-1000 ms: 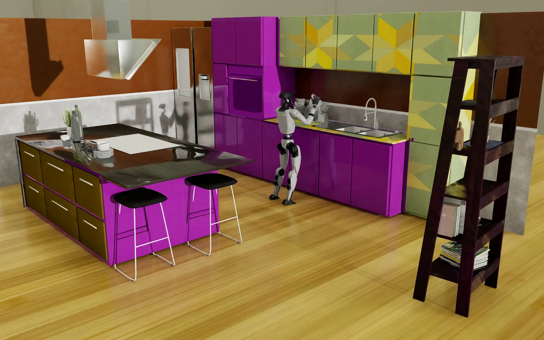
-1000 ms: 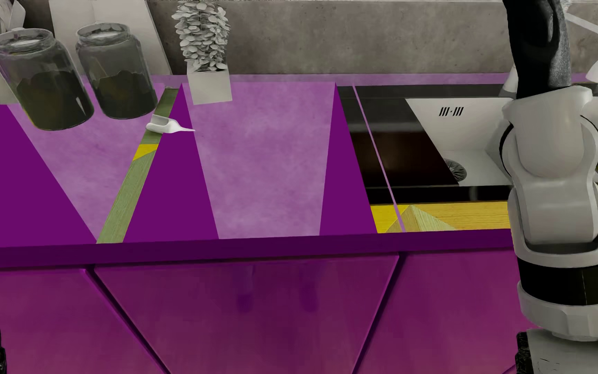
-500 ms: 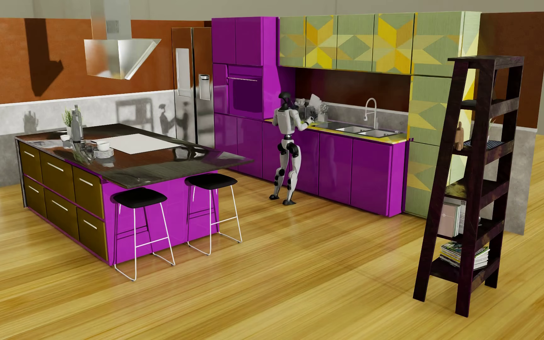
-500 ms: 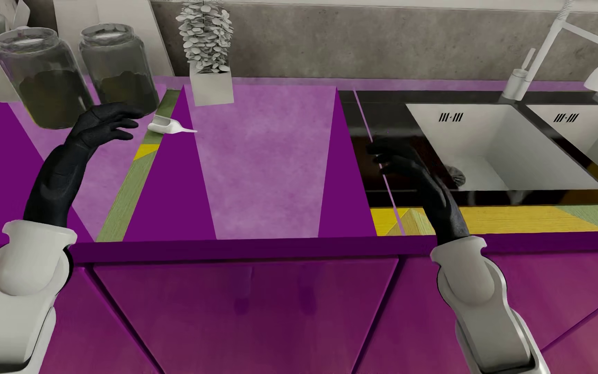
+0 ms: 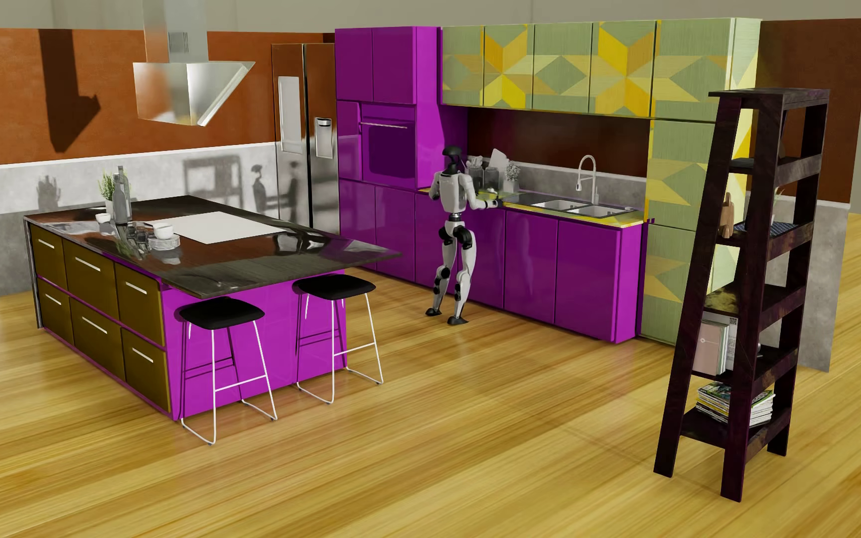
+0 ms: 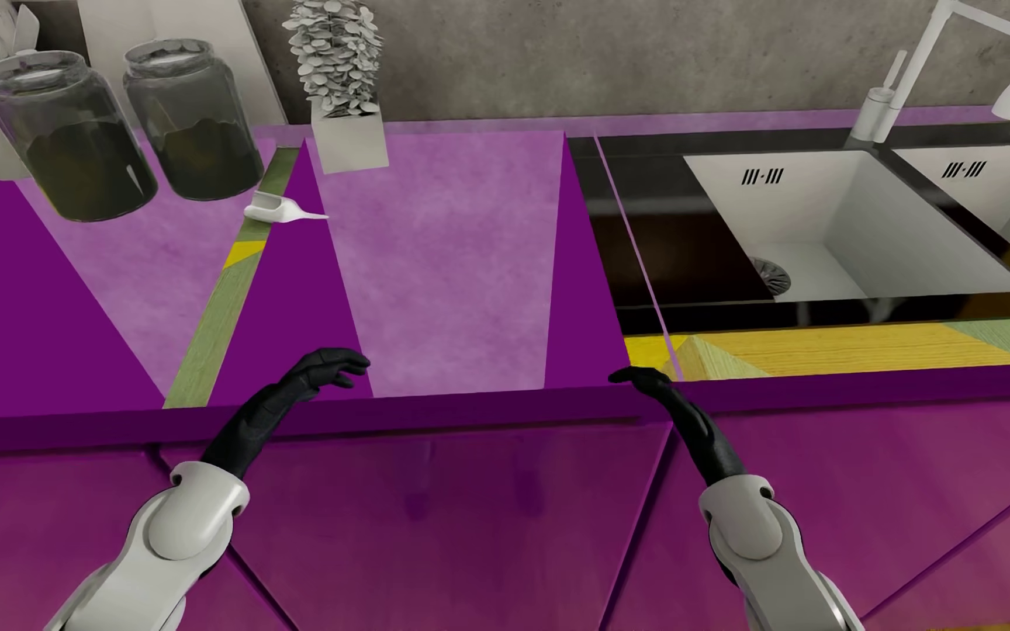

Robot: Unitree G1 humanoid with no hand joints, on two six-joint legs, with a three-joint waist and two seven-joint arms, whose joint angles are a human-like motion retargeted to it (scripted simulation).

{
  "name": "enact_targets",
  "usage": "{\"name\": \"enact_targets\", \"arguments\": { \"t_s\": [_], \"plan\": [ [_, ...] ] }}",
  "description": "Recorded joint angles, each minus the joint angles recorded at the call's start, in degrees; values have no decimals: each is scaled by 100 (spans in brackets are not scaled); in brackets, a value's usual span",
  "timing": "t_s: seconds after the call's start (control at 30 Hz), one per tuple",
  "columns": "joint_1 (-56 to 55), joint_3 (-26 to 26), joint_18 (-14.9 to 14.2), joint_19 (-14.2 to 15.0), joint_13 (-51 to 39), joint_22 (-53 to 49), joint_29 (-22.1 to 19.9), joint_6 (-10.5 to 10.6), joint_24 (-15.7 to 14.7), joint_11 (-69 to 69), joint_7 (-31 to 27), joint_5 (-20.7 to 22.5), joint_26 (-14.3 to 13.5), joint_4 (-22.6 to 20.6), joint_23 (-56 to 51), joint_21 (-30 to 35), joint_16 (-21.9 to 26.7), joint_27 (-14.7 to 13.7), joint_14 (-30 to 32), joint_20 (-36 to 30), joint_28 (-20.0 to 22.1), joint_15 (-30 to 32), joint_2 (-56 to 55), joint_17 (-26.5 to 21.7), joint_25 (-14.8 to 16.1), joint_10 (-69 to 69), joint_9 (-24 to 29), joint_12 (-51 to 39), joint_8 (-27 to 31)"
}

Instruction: Don't move

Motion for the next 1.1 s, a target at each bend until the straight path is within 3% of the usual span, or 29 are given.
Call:
{"name": "enact_targets", "arguments": {
  "t_s": [0.23,0.63,0.73,0.87,1.1],
  "plan": [
    [-81,-77,0,0,-34,1091,0,-156,0,11,0,-47,0,-41,1365,906,-341,0,45,-132,0,37,-28,-6,0,47,60,-124,0],
    [-2,4,0,0,-698,3222,0,-129,0,90,0,-29,0,-24,3127,2250,-638,0,-29,-1661,0,-63,-41,317,0,-3,234,-742,0],
    [-20,14,0,0,-717,3482,0,-144,0,78,0,-37,0,-24,3384,2206,-740,0,-43,-1658,0,-35,-60,460,0,-11,244,-784,0],
    [2,55,0,0,-490,3478,0,-186,0,60,0,-57,0,-49,3511,1676,-851,0,-107,-1375,0,-37,-85,739,0,-54,244,-577,0],
    [-13,101,0,0,-263,3394,0,-216,0,167,0,-57,0,-37,3385,1620,-878,0,-76,-1180,0,-107,-132,762,0,-47,266,-384,0]
  ]
}}
